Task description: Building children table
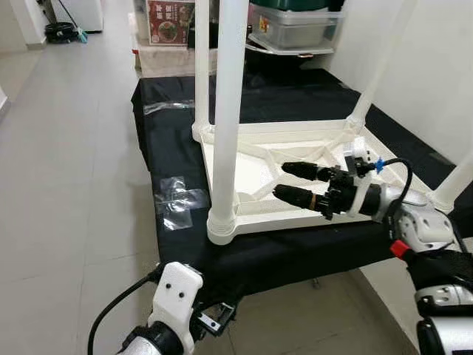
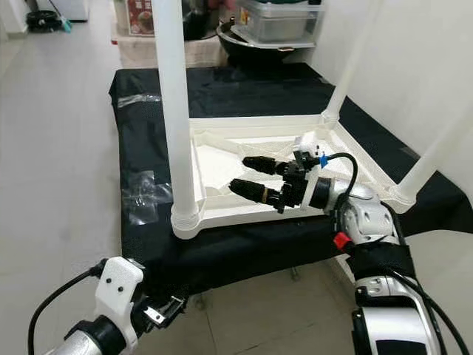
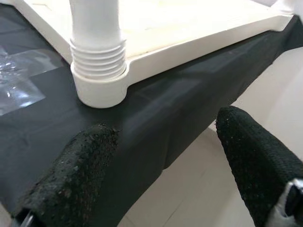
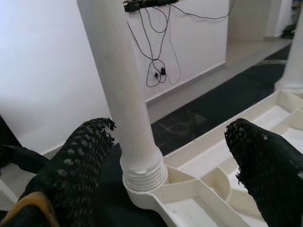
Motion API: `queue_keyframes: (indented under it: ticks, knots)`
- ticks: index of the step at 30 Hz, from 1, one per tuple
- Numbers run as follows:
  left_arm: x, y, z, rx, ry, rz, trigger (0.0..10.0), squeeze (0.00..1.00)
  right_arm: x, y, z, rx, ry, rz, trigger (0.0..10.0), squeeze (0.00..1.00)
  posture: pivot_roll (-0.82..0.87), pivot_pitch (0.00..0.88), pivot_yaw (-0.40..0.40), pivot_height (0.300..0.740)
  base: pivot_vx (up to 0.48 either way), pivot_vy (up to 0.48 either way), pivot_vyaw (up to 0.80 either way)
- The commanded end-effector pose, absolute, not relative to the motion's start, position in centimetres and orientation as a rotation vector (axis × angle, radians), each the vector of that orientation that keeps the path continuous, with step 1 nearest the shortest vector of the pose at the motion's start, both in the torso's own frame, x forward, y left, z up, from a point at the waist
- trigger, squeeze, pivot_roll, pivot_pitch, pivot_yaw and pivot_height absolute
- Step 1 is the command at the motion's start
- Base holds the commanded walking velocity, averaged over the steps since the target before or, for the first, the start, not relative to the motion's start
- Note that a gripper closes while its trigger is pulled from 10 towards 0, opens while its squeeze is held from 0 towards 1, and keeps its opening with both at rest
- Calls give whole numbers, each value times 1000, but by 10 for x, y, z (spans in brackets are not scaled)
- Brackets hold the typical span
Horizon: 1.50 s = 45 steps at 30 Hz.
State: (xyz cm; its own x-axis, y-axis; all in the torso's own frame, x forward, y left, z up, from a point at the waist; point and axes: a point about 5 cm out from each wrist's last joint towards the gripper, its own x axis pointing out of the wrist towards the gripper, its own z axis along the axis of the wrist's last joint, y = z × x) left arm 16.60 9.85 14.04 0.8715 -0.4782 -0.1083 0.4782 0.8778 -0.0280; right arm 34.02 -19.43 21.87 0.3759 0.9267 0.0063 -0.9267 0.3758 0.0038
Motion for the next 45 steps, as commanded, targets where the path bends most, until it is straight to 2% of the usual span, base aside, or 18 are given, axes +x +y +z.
queue_keyframes:
  ticks: [1,20,45]
  knots:
    - [163,100,139,19,113,-496,10000,0,341,-183,228,-14,-38,1235,10000,0,152,125,-83,740,0,0,0]
    - [160,93,139,23,103,-527,10000,0,342,-130,237,30,-111,1378,10000,0,152,136,-85,740,0,0,0]
    - [158,91,139,19,104,-523,10000,0,340,-89,237,-7,-130,1438,10000,0,151,139,-88,740,0,0,0]
